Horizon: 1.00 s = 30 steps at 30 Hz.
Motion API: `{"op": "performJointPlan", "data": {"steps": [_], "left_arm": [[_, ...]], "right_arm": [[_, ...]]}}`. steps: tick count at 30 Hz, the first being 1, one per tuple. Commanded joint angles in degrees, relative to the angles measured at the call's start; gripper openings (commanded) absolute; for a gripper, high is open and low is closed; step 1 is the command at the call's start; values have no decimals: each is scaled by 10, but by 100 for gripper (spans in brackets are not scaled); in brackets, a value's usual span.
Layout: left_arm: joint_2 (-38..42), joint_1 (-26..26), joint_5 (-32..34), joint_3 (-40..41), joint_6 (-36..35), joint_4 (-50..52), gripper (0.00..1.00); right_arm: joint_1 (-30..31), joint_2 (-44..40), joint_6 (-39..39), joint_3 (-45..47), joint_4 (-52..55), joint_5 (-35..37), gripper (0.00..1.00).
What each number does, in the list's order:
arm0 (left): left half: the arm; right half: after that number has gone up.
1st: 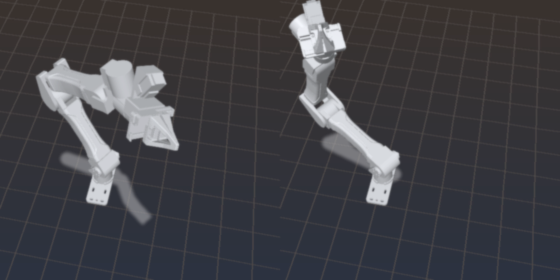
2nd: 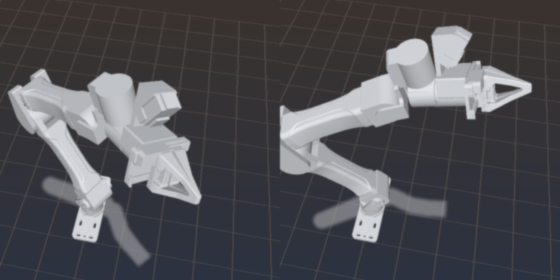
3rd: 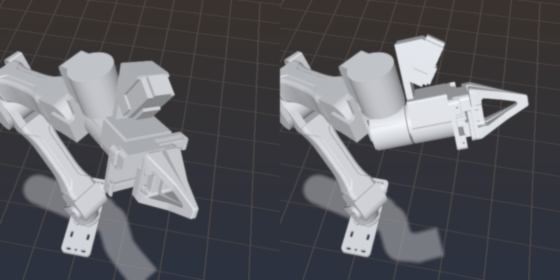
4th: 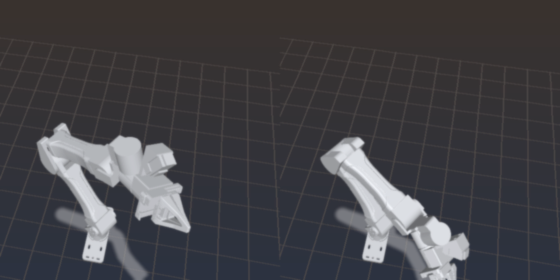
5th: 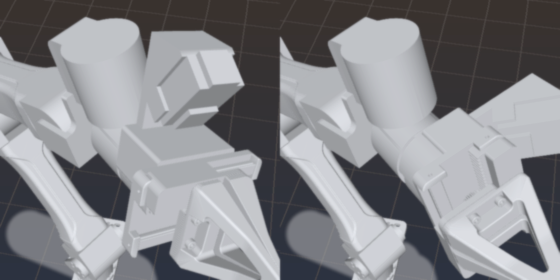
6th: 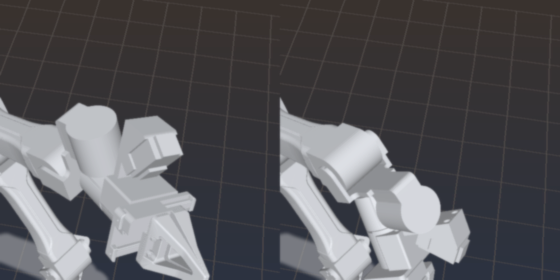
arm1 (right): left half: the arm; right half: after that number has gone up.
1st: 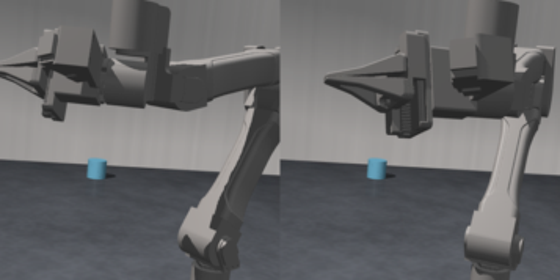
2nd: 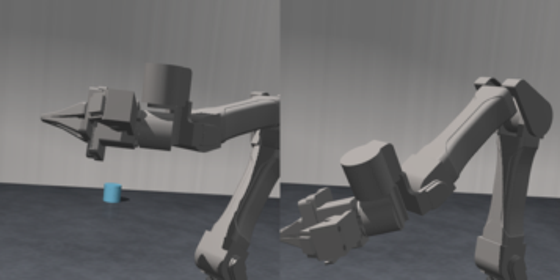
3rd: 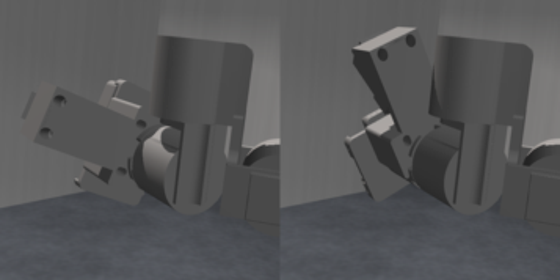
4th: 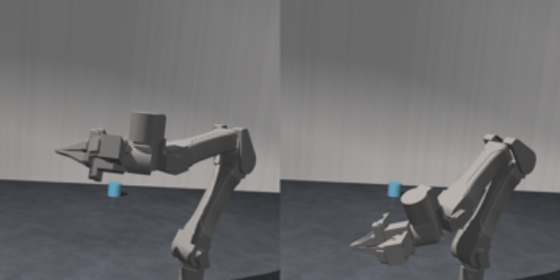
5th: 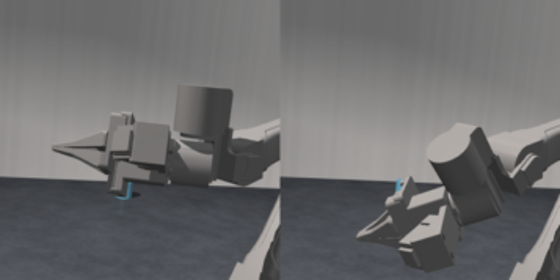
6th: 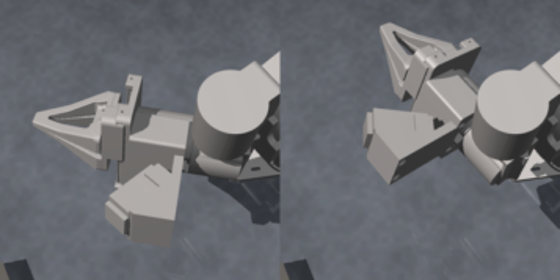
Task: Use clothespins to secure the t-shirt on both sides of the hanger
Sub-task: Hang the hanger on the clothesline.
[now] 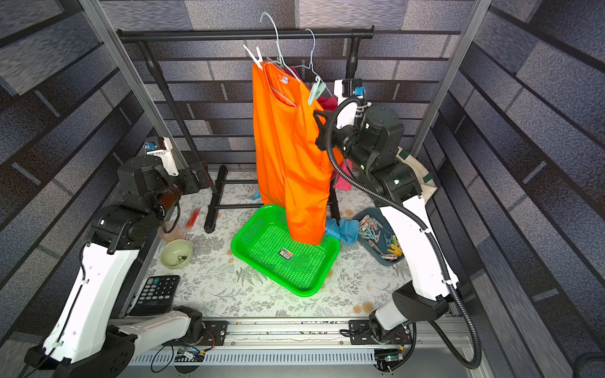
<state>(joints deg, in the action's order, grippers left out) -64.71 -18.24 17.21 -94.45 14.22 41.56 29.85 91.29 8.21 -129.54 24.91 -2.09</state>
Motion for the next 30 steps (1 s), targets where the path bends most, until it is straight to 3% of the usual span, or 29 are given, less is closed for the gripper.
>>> {"op": "performJointPlan", "data": {"steps": [1,6,18,20,22,24,30], "left_arm": [[7,2,-27,23,6,-14,100],[13,3,-29,41,2,-12,100],[-16,1,-68,52,19,-4,100],[-25,-3,-70,54,21,-4,100],[-35,-13,-71,53,18,-3,100],[-47,-30,-64,51,8,-4,100],[-89,-76,-49,70,-8,-27,100]], "right_arm": [[-3,68,30,-101,-66,39,0],[-3,178,72,-238,-21,24,0],[-3,238,124,-203,-15,-18,0],[-2,240,122,-193,-4,-33,15],[-3,235,114,-174,13,-39,44],[-3,220,97,-144,31,-36,58],[-2,77,47,93,2,0,71]]}}
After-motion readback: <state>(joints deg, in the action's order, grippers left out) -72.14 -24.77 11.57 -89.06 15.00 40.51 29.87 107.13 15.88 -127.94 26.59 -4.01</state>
